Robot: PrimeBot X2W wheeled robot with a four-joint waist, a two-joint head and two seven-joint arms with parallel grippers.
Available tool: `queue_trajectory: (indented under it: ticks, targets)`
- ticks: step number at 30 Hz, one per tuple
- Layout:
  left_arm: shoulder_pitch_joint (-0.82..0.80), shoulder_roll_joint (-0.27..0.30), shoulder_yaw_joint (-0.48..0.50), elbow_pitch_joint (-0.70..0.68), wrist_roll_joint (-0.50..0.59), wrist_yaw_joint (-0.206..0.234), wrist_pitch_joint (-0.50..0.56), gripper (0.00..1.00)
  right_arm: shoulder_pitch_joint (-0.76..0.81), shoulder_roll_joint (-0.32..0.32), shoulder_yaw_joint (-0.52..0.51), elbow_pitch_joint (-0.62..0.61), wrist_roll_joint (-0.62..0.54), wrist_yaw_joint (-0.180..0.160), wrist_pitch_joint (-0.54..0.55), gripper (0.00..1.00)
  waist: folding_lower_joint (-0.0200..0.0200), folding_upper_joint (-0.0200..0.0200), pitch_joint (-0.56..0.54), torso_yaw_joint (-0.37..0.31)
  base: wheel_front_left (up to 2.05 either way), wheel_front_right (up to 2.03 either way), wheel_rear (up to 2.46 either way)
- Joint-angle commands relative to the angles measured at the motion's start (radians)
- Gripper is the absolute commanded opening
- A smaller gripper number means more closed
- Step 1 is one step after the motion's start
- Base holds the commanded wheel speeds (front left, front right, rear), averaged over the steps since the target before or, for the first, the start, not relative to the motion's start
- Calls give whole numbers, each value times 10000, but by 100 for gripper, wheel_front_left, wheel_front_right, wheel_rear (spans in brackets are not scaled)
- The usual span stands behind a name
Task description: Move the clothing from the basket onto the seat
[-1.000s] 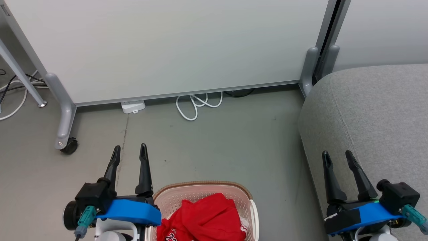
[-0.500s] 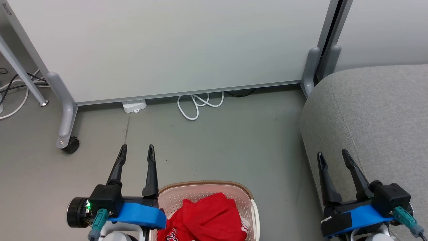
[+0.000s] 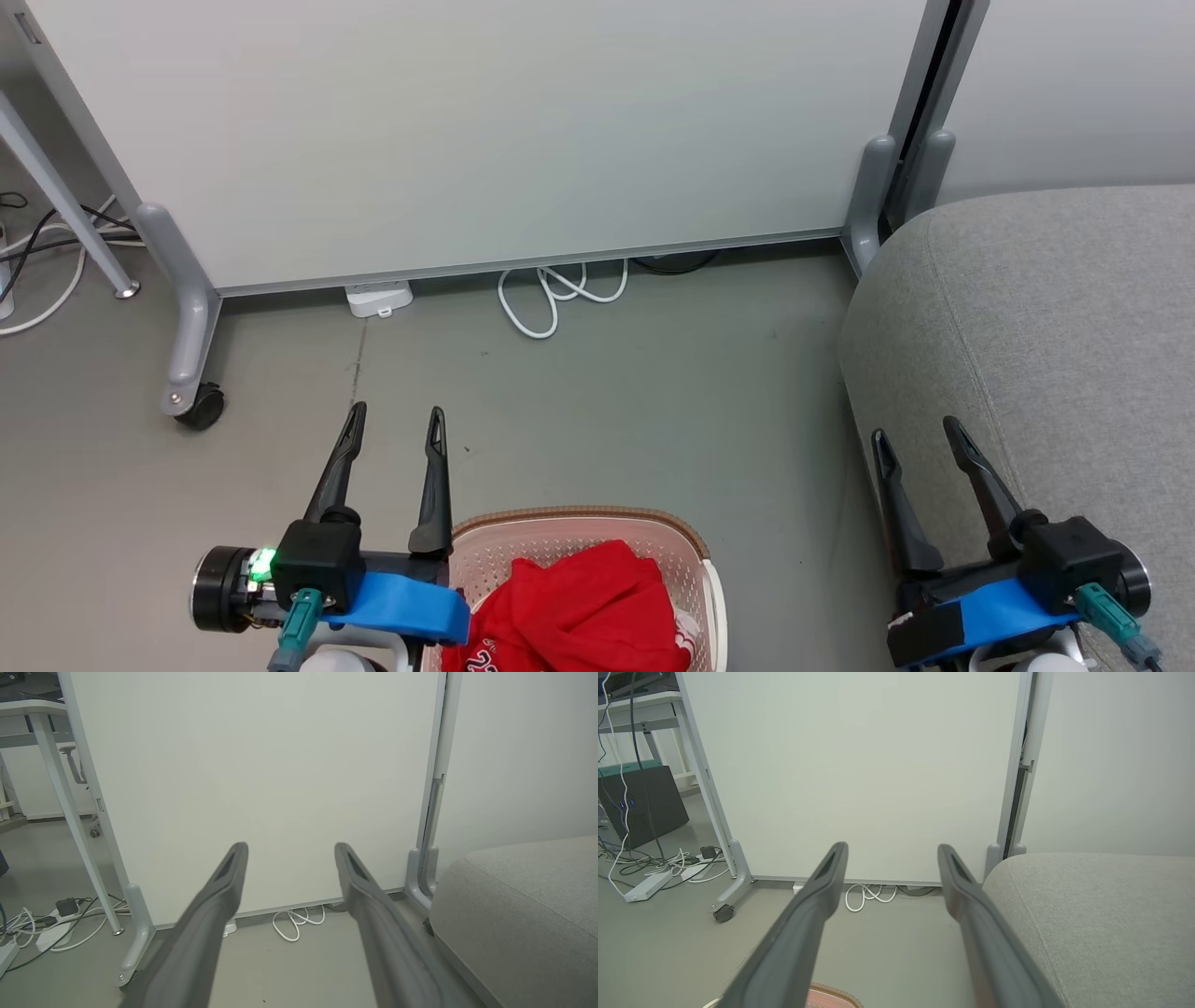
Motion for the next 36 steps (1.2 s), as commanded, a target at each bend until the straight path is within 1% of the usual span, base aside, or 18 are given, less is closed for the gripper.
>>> queue_trajectory:
  ticks: [1, 11, 24, 32, 36]
  targets:
    - [-14, 31, -17, 34, 25, -9, -52, 100, 127, -52, 21, -19, -72, 22, -52, 100, 0, 0, -8, -2, 0, 0, 0]
    - [19, 29, 45, 141, -333, -187, -51, 100, 109, -50, 77, 26, 60, 22, -48, 100, 0, 0, -32, -24, 0, 0, 0]
    - [60, 29, 74, 175, -421, -220, -51, 100, 113, -51, 102, 15, 159, 22, -48, 100, 0, 0, -11, -60, 0, 0, 0]
    - [-268, 28, -155, 432, -511, -492, -51, 100, -72, -51, 106, -71, 211, 22, -46, 100, 0, 0, 290, -196, 0, 0, 0]
    - [-508, 26, -363, 893, -650, -693, -51, 100, -259, -49, 104, -114, 203, 22, -46, 100, 0, 0, 612, -327, 0, 0, 0]
